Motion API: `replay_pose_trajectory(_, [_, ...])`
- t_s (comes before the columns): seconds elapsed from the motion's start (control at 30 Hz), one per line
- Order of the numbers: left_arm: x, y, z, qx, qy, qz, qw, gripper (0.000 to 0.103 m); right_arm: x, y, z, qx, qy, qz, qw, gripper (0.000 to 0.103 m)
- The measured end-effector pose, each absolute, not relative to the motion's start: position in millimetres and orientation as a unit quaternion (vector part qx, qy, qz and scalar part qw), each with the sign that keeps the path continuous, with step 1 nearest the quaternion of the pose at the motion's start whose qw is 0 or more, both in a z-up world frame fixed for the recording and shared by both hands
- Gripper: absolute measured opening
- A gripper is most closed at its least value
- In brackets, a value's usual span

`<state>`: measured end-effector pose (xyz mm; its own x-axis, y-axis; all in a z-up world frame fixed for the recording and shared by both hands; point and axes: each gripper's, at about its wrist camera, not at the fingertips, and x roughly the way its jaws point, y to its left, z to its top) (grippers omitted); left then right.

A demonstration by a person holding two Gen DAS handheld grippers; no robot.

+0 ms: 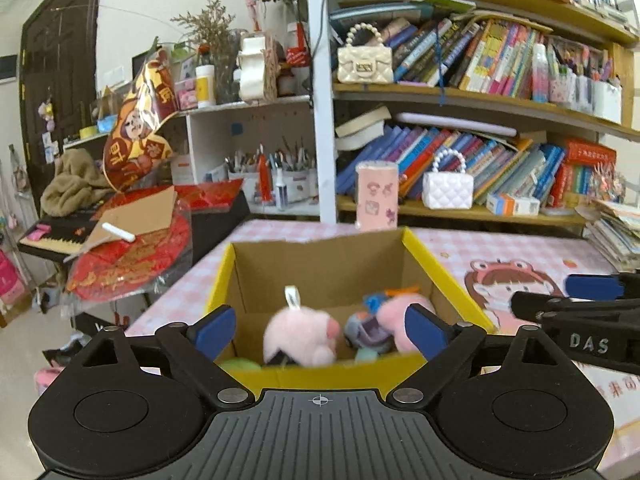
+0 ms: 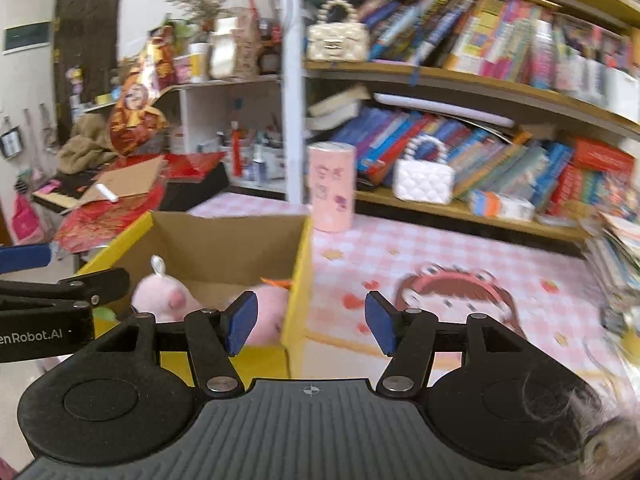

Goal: Organize objects

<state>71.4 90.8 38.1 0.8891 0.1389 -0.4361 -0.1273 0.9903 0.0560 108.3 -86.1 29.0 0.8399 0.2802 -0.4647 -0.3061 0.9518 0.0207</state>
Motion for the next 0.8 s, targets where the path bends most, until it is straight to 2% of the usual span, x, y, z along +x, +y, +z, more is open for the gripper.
replay_pose_trajectory(0.23, [48.7,75.2,17.7,0.008,0.254,0.08,0.964,0.097,70.4,-107.9,7.8,-0.013,0.263,0.048,0.963,0.064])
replay_pose_trajectory(0.4, [34.8,64.2,7.5,0.003,0.269,0.081,0.96,0.098,43.6,-119.7,-1.5,0.01,0.27,-0.002,0.963,0.073])
replay_pose_trajectory(0.57, [23.4,55.0,3.5,0.006,0.271,0.077,0.959,0.099,22.6,-120.2,-4.7,0.008,0.267,-0.014,0.964,0.088])
replay_pose_trajectory(0.8, [11.8,47.3,5.9,0.011,0.248,0.081,0.965,0.102,5.8,-122.4,-4.5,0.001,0.253,-0.024,0.967,0.089])
